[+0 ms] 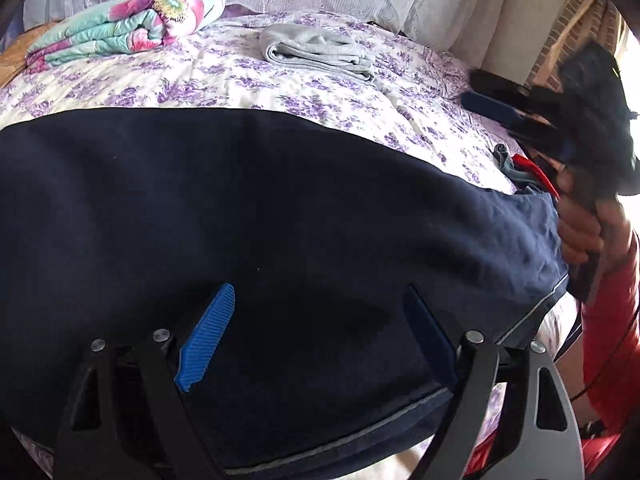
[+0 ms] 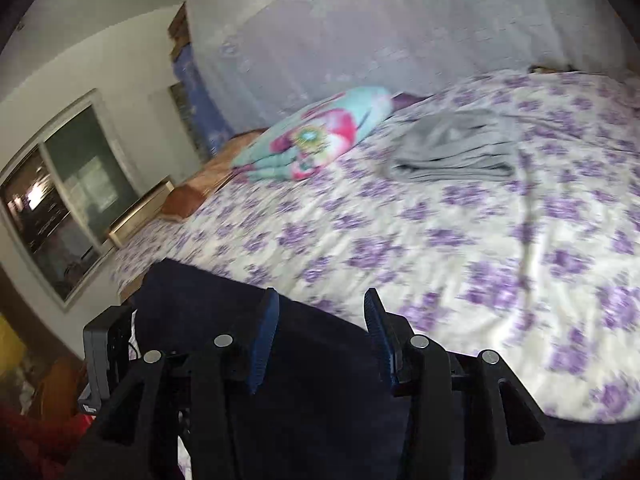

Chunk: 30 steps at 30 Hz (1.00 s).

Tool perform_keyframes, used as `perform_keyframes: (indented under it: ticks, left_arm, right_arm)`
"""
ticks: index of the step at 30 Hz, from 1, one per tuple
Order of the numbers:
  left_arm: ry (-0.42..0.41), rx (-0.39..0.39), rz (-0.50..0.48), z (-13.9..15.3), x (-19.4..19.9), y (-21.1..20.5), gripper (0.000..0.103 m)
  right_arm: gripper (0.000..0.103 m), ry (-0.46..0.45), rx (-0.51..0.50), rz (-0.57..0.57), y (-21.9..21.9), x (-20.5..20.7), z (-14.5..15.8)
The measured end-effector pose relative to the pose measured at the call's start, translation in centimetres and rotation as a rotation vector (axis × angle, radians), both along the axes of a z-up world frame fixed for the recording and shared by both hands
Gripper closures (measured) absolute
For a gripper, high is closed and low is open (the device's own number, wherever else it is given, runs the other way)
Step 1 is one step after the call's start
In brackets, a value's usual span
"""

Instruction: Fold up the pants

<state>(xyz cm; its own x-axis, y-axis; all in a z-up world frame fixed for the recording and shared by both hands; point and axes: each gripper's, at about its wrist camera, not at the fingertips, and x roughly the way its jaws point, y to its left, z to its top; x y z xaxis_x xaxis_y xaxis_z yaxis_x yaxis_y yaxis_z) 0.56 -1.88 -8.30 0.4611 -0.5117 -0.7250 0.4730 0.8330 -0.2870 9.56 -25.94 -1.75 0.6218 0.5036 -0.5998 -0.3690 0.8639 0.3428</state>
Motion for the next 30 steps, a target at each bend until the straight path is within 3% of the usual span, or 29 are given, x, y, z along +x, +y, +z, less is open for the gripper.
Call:
perform_keyframes:
  ticks: [5, 9, 11, 16, 20, 22, 23, 25, 26, 28, 30]
  left_arm:
    - [-0.043, -0.018, -0.013, -0.2, -0.7, 0.4, 0.020]
    - [-0.066, -0.069, -0.038, -0.5, -0.8, 0.9, 0.014]
    - [-0.095, -0.059, -0.054, -0.7, -1.2, 0.6, 0.012]
    - [-0.115, -0.046, -0.054, -0.7, -1.5, 0.3, 0.008]
    - [-0.118, -0.052, -0.056, -0.7, -1.3, 0.1, 0.007]
    - [-0.122, -0.052, -0.058, -0.7, -1.3, 0.0, 0.006]
    - [-0.121, -0.052, -0.058, -0.7, -1.3, 0.1, 0.006]
    - [-0.121, -0.055, -0.059, -0.7, -1.4, 0.2, 0.006]
    - [-0.120, -0.057, -0.060, -0.8, -1.4, 0.2, 0.006]
    - [-0.120, -0.061, -0.062, -0.8, -1.3, 0.3, 0.006]
    - [-0.118, -0.065, -0.065, -0.7, -1.2, 0.3, 0.006]
  right_arm:
    - [0.057, 0.126, -0.047, 0.211, 6.2, -0.3, -3.7]
    - [0.050, 0.197, -0.046, 0.297, 7.1, -3.4, -5.9]
    - [0.050, 0.224, -0.038, 0.307, 6.7, -4.0, -6.0]
    - [0.050, 0.130, 0.036, 0.214, 3.8, -2.0, -2.3]
    - [0.044, 0.078, -0.060, 0.115, 3.1, 2.3, -2.2]
    - [0.045, 0.143, -0.123, 0.065, 3.1, 5.2, -4.1]
    - [0.047, 0.210, -0.103, 0.066, 3.0, 6.2, -5.2]
    - [0.083, 0.332, -0.003, 0.123, 3.2, 6.7, -7.0]
    - [0.088, 0.341, 0.020, 0.136, 3.3, 5.9, -7.3]
    - [0.100, 0.277, 0.000, 0.151, 3.8, 3.4, -6.6]
    - [0.100, 0.180, -0.051, 0.193, 4.9, -0.3, -5.2]
